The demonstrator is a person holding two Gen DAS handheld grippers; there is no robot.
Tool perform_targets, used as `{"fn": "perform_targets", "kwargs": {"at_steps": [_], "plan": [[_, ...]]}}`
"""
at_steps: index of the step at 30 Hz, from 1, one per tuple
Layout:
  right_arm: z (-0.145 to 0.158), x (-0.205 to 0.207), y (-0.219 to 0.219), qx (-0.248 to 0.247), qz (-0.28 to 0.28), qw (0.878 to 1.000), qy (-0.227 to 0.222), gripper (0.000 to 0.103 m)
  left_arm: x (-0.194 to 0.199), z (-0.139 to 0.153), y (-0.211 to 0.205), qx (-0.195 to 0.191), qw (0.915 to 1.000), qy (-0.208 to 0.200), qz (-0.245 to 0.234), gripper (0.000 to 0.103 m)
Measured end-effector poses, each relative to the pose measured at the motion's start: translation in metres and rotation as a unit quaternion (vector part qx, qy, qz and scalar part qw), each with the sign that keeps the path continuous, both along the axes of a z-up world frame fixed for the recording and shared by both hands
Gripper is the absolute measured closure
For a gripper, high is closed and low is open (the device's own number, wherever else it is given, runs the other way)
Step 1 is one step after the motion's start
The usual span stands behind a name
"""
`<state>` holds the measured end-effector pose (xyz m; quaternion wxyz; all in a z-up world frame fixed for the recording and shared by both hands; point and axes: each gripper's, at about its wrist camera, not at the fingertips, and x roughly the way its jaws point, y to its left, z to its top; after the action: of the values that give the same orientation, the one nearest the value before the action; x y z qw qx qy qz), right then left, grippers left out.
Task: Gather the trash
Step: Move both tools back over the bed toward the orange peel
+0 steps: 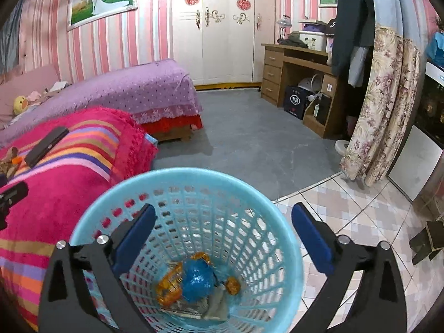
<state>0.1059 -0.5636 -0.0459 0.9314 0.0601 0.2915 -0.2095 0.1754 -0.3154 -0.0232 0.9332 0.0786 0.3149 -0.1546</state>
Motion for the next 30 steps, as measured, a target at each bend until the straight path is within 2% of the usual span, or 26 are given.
{"fn": "perform_targets", "kwargs": {"at_steps": [9,15,20,25,30], "plan": [[0.019,0.027,0.062,0.007,0.039,0.999,-0.029,0.005,0.014,0.020,0.099,0.014,0.9986,-0.012,0.050,0.006],[0.021,0.048,0.118,0.017,0.083,0.996,-0.035,0.005,0.026,0.018,0.175,0.028,0.9948,-0.009,0.098,0.006],[0.017,0.065,0.158,0.039,0.117,0.992,-0.028,0.005,0.034,0.004,0.246,0.033,0.9889,-0.016,0.144,0.006],[0.015,0.077,0.189,0.028,0.129,0.991,-0.017,0.005,0.047,-0.016,0.310,0.024,0.9823,0.019,0.185,0.006],[0.011,0.089,0.215,0.013,0.138,0.990,-0.002,0.005,0.053,-0.031,0.342,0.026,0.9795,0.042,0.195,0.006]]}}
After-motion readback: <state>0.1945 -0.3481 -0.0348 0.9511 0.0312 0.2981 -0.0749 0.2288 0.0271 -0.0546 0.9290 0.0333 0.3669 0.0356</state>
